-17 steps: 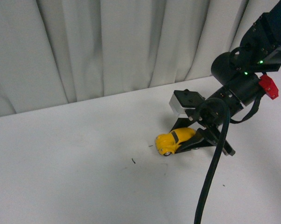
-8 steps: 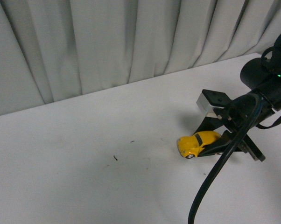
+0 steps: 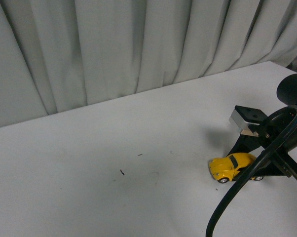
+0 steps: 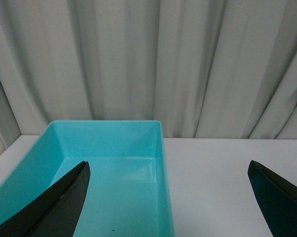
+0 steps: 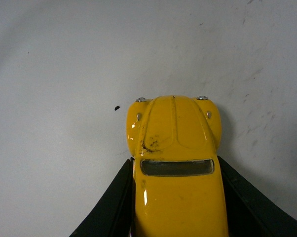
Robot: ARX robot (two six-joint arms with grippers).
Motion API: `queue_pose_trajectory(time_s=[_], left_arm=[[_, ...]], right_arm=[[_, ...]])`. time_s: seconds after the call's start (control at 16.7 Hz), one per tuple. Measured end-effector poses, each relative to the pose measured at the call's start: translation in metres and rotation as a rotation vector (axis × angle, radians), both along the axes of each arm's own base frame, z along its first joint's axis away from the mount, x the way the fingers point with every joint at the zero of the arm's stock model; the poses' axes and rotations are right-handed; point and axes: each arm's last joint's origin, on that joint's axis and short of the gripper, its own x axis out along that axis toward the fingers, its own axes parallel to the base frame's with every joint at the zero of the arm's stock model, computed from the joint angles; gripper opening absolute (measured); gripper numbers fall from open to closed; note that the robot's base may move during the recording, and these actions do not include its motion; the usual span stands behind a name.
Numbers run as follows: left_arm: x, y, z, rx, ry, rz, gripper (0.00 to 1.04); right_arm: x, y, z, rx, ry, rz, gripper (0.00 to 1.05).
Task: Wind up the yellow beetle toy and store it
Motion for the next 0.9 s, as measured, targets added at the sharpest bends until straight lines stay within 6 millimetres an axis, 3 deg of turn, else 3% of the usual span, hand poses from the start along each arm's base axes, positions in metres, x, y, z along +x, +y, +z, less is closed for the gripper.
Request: queue_pose_trajectory(time_s=[0.24,0.42,0.9], left_arm=[[0.0000,0.0000,0.0000,0.000,0.000,0.000,0.98],[0.0000,0.0000,-0.0002,0.000,0.001,0.000,0.98],[0.0000,0.0000,-0.0001,0.000,0.000,0.000,0.98]], right_arm=[[0.0006,0.0007,0.0013,-0.016,0.041,0.018,0.71],[0.0015,0.0023,0.0027,-0.014,0.047,0.032,0.98],[0.0044,0.0029,0.0030,-0.027,0.034,0.043,0.98]])
